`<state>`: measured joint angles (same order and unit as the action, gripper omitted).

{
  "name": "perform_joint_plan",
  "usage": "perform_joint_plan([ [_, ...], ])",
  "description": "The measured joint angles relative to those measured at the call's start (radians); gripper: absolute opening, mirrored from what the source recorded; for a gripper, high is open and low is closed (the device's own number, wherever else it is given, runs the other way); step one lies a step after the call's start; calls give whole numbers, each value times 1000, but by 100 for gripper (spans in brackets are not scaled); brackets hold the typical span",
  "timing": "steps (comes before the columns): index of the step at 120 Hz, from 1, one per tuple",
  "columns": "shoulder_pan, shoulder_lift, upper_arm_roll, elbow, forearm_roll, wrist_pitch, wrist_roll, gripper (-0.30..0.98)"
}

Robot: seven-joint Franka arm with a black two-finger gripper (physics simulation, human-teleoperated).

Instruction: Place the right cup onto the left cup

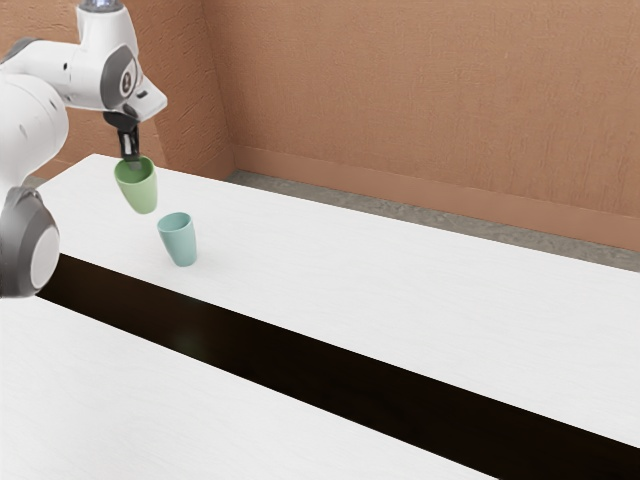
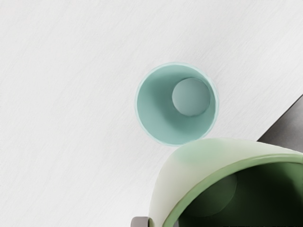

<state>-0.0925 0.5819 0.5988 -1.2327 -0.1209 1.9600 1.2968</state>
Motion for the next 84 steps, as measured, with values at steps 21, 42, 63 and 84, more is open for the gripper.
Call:
perform_joint_plan([
  [21,-11,58,2,42,-56,60,73,-10],
  [42,-9,94,2,45,-80,91,130,-10],
  [63,-5,104,2,33,-100,97,173,-10],
  [84,-3,109,2,28,-113,94,205,-10],
])
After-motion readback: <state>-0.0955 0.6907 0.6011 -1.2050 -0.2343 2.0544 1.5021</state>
